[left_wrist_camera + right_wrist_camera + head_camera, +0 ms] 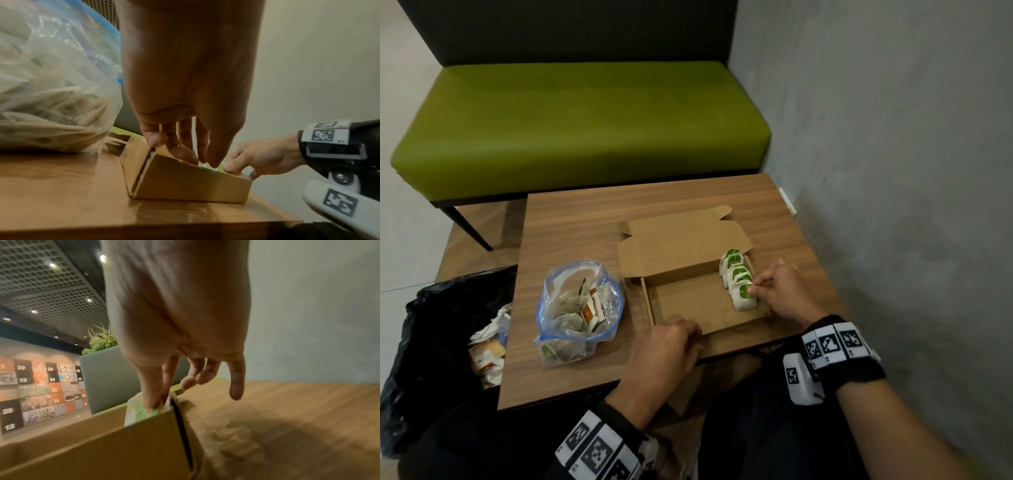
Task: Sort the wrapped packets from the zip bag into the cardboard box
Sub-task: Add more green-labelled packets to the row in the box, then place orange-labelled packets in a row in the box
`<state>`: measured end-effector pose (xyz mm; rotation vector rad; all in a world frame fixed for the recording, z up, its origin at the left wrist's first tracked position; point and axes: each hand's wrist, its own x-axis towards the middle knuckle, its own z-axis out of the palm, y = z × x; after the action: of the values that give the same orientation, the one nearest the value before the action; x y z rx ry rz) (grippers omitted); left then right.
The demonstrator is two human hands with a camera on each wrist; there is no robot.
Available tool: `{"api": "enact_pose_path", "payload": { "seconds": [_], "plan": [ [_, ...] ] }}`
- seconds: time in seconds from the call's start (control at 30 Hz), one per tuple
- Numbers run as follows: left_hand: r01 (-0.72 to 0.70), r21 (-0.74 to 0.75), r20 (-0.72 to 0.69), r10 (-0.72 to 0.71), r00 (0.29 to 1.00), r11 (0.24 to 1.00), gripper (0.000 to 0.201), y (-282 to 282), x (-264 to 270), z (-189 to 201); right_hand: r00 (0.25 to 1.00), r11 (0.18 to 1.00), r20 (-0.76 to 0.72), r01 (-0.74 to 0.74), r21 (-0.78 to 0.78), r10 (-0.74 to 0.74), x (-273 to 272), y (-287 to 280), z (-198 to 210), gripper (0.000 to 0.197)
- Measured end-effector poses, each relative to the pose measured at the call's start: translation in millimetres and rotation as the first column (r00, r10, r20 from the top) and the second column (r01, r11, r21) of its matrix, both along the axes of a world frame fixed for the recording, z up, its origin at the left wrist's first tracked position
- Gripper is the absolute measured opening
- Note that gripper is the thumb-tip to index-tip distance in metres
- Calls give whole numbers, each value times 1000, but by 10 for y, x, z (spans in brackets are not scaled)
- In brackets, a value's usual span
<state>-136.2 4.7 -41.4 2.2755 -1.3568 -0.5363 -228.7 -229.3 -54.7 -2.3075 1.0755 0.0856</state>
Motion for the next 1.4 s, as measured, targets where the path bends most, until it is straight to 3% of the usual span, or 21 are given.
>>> {"api": "enact_pose_path", "payload": {
  "seconds": [0.1,0.27,0.4,0.53,0.63,0.73,0.83,0.93,1.03,1.17,1.27,1.4],
  "plan": [
    [18,8,-9,-18,1000,1000,28,11,20,-21,1000,993,25,9,-117,-6,21,59,-64,24],
    [28,4,-28,-28,999,1000,27,25,37,-46,996,971,85,13,-238,8,12,135,-122,26],
    [39,8,-43,-39,998,999,28,34,33,-48,998,976,67,13,-219,2,26,145,-69,33],
    [16,-15,-49,-17,999,1000,31,66,10,41,976,981,219,57,-184,-15,29,159,129,22],
    [-9,-115,-22,6,1000,993,30,138,-2,245,950,976,309,18,-219,52,117,289,350,17],
    [-97,-337,81,131,988,937,20,299,57,531,916,967,357,-103,-233,183,286,605,569,15],
    [-240,-406,281,370,885,882,14,487,259,724,849,933,400,-261,-249,344,495,1009,718,14],
    [-465,-295,389,549,739,835,14,700,543,743,778,890,432,-399,-220,456,718,1369,736,15],
    [-568,-95,423,550,720,817,18,841,706,703,773,856,370,-474,-205,516,919,1631,692,16],
    [-576,91,456,481,749,812,28,906,743,620,807,794,39,-569,-215,589,1064,1777,661,25],
    [-577,105,490,463,739,810,35,941,717,554,816,771,-101,-572,-279,569,1045,1795,674,27],
    [-572,73,487,471,735,817,36,923,674,508,832,768,-119,-548,-332,542,1011,1824,668,24]
  ]
}}
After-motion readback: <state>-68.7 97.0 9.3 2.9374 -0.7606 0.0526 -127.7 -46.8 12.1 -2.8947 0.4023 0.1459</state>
